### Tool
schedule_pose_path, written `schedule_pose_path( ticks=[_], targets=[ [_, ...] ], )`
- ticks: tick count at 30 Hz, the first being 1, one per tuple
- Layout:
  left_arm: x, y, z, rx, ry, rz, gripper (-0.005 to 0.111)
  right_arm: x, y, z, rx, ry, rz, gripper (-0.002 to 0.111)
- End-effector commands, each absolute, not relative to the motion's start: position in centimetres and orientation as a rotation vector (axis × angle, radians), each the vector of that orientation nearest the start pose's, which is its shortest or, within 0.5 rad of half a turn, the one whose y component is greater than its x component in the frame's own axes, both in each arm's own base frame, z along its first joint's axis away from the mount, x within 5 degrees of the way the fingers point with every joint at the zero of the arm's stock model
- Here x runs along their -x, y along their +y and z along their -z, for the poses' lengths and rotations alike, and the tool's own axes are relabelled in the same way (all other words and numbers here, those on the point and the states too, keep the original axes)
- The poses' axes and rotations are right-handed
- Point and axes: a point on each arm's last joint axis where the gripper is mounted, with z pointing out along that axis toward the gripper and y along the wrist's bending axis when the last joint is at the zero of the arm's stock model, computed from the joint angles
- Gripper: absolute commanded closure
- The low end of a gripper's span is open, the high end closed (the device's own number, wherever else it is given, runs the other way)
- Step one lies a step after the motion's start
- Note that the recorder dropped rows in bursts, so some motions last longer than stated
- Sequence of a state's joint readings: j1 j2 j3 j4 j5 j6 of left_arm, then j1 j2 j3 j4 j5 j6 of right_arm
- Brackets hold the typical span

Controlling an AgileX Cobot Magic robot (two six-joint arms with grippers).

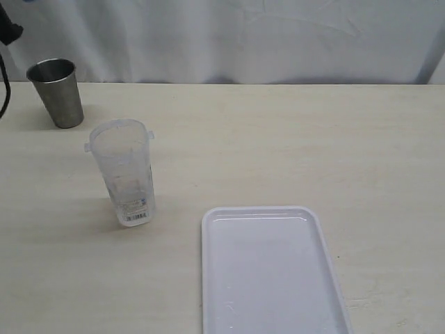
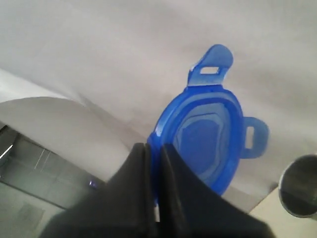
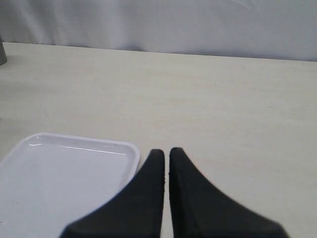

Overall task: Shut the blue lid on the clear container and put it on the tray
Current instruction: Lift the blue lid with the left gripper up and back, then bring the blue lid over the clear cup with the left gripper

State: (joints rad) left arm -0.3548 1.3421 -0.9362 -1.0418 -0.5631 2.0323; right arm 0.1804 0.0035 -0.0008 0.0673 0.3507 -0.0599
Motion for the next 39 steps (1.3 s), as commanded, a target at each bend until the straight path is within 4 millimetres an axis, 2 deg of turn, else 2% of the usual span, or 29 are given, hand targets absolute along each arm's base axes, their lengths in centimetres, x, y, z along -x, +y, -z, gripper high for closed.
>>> schedule_pose_path(
  ticks=[1, 5, 14, 19, 23, 32, 39],
  targets=[
    [-28.8, -9.1, -34.2, -0.949, 1.445, -0.831, 0.107, -5.2, 1.1, -18.2, 0.177, 1.82, -0.144, 0.104],
    [-28.1, -11.2, -34.1, -1.016, 1.401, -0.761, 0.107, -5.2, 1.1, -18.2, 0.177, 1.82, -0.144, 0.104],
    [-26.7, -14.2, -33.2, -1.107, 1.4, -0.573, 0.107, -5.2, 1.1, -18.2, 0.177, 1.82, -0.144, 0.104],
    [-26.1, -13.8, -31.4, -1.136, 1.382, -0.706, 0.107, -5.2, 1.1, -18.2, 0.177, 1.82, -0.144, 0.104],
    [-25.7, -13.4, -29.8, -1.168, 1.412, -0.724, 0.107, -5.2, 1.1, -18.2, 0.177, 1.82, -0.144, 0.104],
    [-25.1, -13.0, -27.8, -1.225, 1.444, -0.725, 0.107, -5.2, 1.1, -18.2, 0.177, 1.82, -0.144, 0.104],
    [-25.0, -12.8, -27.5, -1.211, 1.474, -0.717, 0.107, -5.2, 1.1, -18.2, 0.177, 1.82, -0.144, 0.104]
  ],
)
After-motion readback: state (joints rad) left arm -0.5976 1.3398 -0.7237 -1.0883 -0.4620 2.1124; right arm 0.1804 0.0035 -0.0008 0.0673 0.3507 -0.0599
